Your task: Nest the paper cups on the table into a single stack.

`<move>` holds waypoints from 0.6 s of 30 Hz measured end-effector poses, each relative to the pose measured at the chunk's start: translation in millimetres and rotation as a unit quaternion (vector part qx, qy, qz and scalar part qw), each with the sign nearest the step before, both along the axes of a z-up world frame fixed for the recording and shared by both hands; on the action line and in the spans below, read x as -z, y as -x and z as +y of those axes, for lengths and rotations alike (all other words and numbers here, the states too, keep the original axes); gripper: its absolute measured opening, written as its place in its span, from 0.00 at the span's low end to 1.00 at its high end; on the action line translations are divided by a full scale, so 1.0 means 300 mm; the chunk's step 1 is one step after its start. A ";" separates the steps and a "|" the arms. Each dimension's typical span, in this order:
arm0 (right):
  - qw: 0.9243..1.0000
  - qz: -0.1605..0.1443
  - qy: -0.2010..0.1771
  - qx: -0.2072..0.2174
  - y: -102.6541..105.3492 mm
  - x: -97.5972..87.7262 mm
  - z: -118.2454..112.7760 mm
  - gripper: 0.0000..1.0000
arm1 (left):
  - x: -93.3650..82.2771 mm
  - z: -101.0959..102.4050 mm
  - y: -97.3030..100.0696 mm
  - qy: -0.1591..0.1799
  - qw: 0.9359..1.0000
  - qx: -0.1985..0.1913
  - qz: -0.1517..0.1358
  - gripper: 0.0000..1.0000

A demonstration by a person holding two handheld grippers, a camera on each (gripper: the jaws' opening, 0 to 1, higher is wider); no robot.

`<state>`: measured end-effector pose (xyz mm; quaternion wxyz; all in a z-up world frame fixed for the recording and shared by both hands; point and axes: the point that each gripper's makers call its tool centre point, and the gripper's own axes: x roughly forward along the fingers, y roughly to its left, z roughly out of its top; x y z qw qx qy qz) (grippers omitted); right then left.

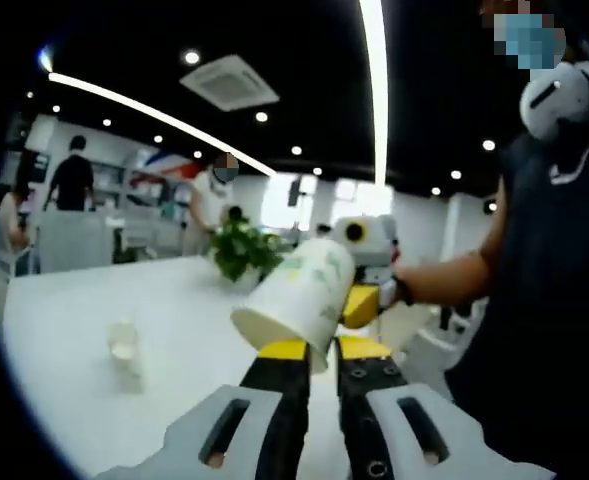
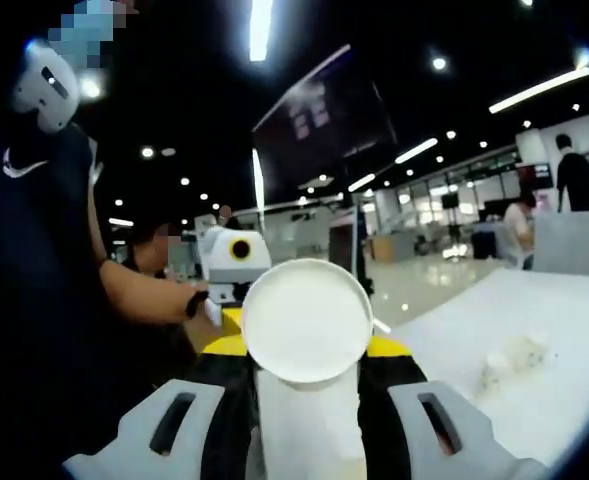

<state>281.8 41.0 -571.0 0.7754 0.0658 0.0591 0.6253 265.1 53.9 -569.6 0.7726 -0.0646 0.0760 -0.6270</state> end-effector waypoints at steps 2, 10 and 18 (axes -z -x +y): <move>1.000 -0.002 -0.003 -0.005 0.009 -0.014 -0.001 0.37 | -0.018 -0.007 0.024 0.004 1.000 0.024 0.001 0.03; 1.000 -0.009 0.023 -0.007 0.014 -0.027 -0.022 0.50 | 0.011 -0.023 0.076 -0.055 0.995 0.079 0.000 0.00; 0.999 -0.013 0.031 -0.009 0.020 -0.023 -0.035 0.40 | 0.022 -0.011 0.056 -0.064 0.996 0.067 0.001 0.00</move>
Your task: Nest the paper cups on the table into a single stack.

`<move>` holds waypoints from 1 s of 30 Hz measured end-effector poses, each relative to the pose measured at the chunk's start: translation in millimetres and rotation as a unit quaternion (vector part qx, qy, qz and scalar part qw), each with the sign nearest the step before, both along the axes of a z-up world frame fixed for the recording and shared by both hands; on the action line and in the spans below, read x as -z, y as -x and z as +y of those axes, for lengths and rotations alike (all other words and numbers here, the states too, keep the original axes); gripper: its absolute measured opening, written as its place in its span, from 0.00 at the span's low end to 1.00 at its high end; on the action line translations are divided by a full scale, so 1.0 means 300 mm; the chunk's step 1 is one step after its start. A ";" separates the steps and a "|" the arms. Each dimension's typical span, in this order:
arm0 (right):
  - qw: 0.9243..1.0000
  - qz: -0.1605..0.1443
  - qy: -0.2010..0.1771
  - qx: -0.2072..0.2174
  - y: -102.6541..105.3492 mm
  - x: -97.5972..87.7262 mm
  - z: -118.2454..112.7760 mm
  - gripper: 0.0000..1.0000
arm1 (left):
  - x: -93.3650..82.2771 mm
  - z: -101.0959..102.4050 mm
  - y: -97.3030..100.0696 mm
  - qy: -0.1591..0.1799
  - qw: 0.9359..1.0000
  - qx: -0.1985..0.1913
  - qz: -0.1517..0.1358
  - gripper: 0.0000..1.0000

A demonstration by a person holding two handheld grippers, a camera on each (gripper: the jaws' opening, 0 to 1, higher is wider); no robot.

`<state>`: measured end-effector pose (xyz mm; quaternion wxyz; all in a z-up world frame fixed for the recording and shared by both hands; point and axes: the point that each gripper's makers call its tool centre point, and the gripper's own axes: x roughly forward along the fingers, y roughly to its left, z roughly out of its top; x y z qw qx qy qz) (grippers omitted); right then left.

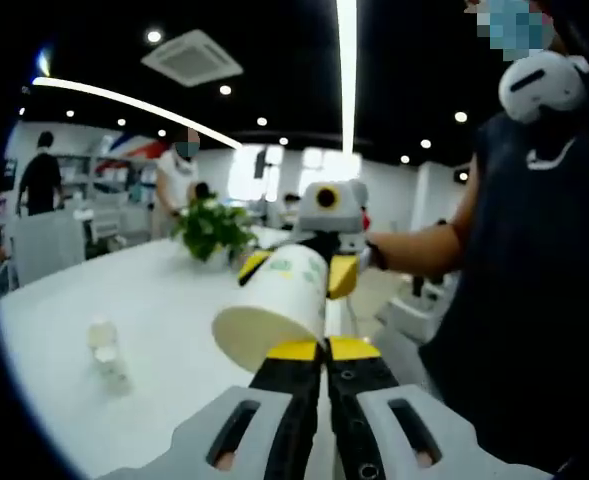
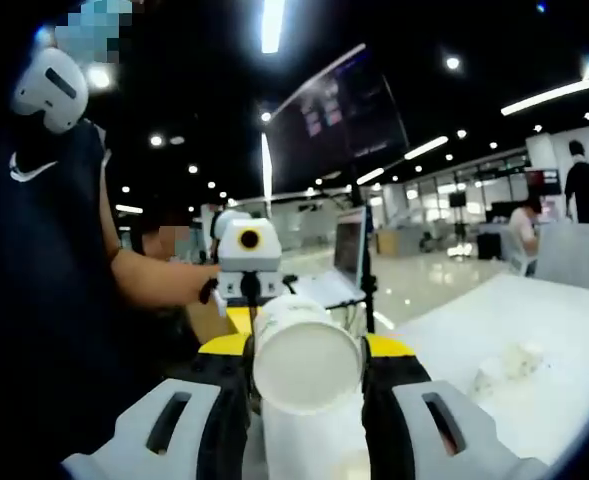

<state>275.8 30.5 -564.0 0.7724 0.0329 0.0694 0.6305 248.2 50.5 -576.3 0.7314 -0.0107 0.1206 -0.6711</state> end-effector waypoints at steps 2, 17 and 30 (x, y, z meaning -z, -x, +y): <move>1.000 -0.001 -0.001 0.002 -0.002 0.007 -0.003 0.40 | -0.001 0.000 -0.003 0.000 1.000 -0.003 0.003 0.00; 1.000 0.002 0.011 0.006 -0.002 0.036 -0.004 0.42 | -0.045 0.000 -0.007 -0.001 1.000 -0.004 0.026 0.00; 0.996 -0.007 0.047 0.076 -0.086 0.103 -0.083 0.83 | -0.037 0.001 -0.056 -0.135 0.991 -0.010 0.015 0.00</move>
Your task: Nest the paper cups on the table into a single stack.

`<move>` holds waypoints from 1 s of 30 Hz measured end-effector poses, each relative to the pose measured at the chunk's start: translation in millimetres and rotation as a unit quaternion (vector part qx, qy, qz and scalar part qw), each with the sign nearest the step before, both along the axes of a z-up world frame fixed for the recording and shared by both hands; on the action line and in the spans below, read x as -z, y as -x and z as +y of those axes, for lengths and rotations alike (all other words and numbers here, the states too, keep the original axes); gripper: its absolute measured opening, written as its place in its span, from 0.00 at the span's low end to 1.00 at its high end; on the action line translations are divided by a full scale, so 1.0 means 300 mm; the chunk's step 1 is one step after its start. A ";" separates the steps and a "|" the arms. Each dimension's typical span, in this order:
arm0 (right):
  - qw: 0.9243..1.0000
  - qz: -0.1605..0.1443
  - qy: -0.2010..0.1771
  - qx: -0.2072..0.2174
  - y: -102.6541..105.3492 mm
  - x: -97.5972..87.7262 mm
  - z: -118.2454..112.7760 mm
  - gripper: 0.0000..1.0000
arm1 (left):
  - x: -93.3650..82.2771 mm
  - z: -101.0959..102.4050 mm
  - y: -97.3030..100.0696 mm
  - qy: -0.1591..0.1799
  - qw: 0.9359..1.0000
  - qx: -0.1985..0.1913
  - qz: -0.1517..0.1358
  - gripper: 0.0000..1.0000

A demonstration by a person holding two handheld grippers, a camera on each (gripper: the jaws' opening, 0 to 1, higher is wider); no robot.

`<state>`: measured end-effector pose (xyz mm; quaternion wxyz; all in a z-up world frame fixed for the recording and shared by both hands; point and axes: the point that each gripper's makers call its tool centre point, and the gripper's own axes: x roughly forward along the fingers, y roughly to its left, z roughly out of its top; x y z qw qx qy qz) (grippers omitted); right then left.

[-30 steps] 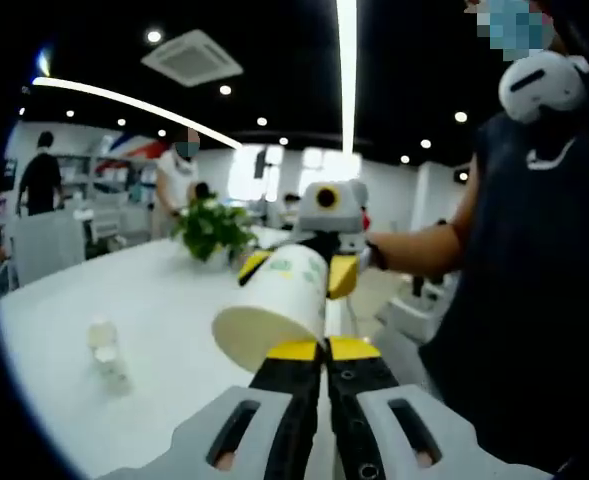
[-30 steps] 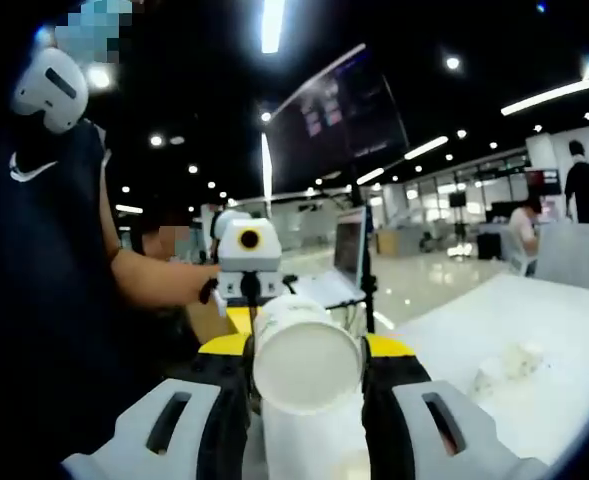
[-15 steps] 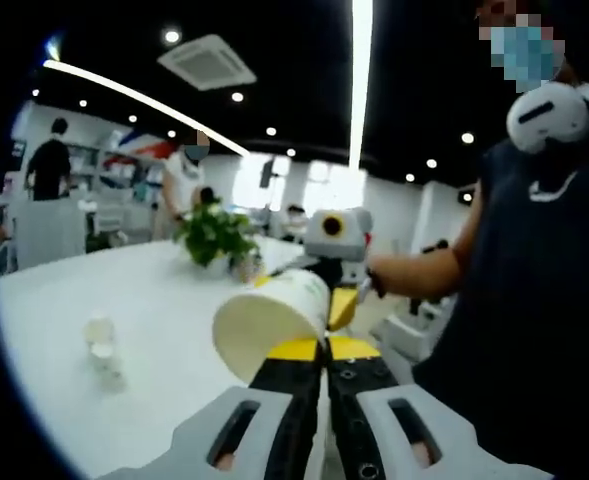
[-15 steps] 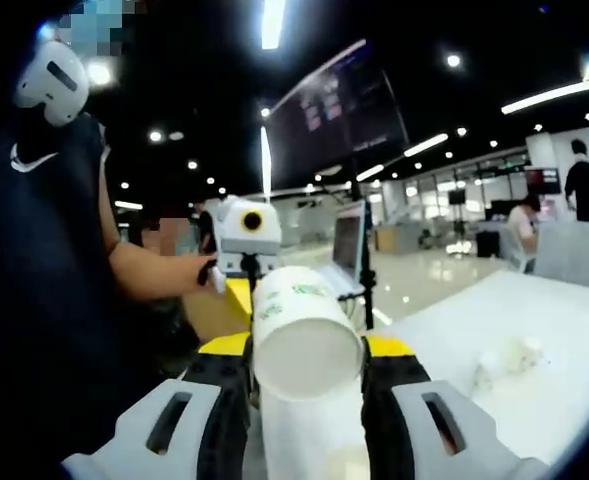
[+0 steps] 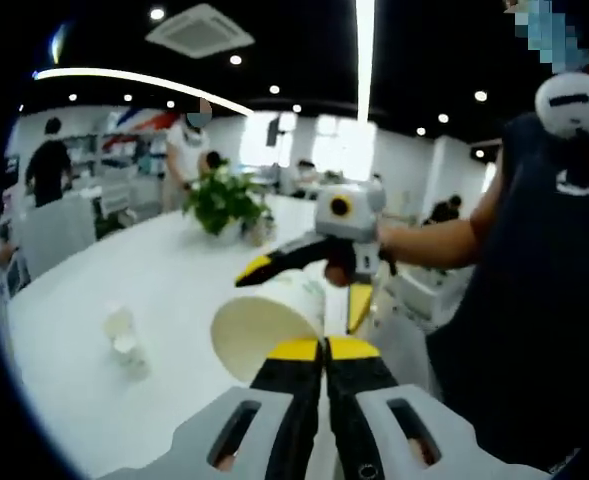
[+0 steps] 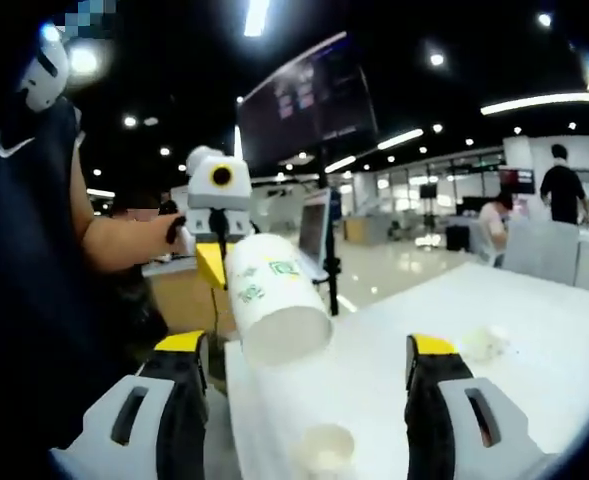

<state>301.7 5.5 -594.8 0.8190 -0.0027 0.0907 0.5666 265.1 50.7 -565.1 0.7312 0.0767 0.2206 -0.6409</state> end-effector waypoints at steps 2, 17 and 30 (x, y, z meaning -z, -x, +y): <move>1.000 0.001 0.005 0.008 -0.006 0.017 -0.016 0.88 | 0.007 -0.002 0.000 -0.036 0.999 0.009 -0.004 0.00; 0.997 0.013 0.019 0.074 -0.026 0.098 -0.130 1.00 | 0.011 -0.021 -0.015 -0.261 0.962 0.058 -0.055 0.00; 0.993 0.024 0.031 0.111 -0.027 0.150 -0.216 1.00 | -0.025 -0.051 -0.037 -0.381 0.917 0.090 -0.072 0.00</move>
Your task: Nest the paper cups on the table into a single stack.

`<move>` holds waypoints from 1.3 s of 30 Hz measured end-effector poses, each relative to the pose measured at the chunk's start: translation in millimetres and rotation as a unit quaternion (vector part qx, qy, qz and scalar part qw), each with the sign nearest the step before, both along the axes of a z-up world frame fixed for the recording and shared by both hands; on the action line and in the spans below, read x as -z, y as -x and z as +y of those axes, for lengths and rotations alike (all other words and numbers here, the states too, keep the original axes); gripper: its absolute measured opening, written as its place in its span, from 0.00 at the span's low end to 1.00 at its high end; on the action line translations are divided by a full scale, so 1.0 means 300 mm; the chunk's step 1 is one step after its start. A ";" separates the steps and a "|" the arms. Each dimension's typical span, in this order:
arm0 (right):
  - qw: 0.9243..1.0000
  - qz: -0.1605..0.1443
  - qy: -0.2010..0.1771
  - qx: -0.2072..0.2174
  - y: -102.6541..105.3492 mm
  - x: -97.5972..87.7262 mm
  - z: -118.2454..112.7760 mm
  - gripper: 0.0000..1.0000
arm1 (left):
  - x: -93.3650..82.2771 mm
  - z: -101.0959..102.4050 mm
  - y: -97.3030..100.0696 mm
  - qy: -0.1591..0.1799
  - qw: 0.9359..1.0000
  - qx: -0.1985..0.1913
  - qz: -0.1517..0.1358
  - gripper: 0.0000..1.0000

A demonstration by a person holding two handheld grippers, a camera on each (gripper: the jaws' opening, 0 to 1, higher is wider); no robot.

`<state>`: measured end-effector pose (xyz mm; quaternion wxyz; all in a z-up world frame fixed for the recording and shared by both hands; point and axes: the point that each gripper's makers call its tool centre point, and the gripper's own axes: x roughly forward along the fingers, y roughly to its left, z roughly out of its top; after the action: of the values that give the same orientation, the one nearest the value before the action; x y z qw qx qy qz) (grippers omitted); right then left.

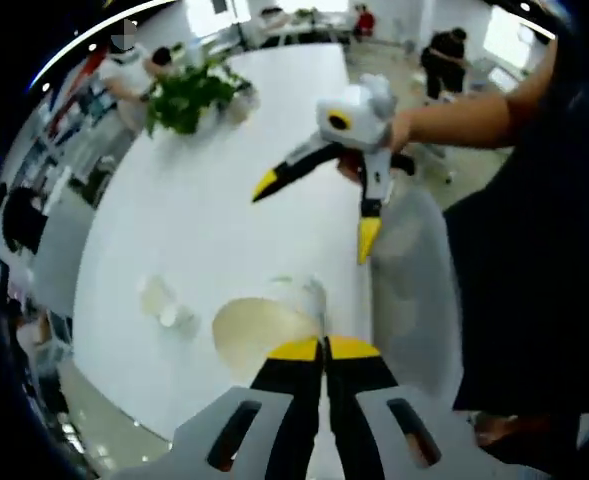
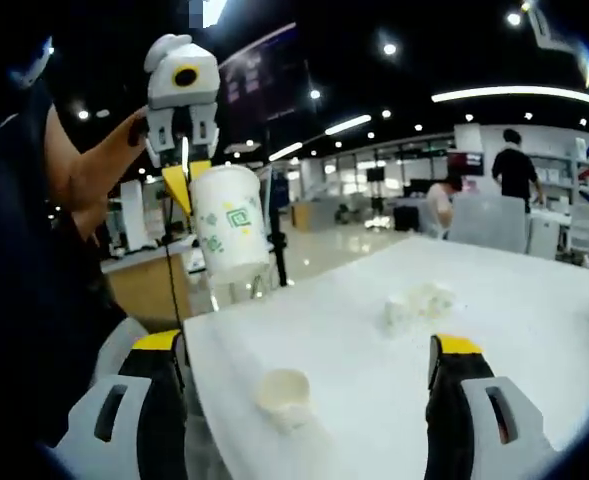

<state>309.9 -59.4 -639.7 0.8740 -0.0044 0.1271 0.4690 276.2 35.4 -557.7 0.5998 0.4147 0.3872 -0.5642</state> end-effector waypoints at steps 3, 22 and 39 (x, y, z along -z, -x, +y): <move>1.000 0.000 0.001 0.008 -0.006 0.001 -0.007 1.00 | 0.006 -0.005 0.003 -0.033 0.999 0.010 0.004 0.00; 1.000 0.004 0.002 0.027 -0.008 0.006 -0.050 1.00 | 0.079 -0.091 -0.026 -0.118 0.993 0.011 -0.010 0.00; 0.999 0.009 -0.010 0.039 -0.018 0.014 -0.060 0.99 | 0.277 -0.087 -0.044 -0.128 0.991 -0.040 0.004 0.00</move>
<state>315.2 -77.3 -644.0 0.8907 0.0137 0.1298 0.4355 289.4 9.3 -640.9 0.5621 0.4702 0.4749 -0.4873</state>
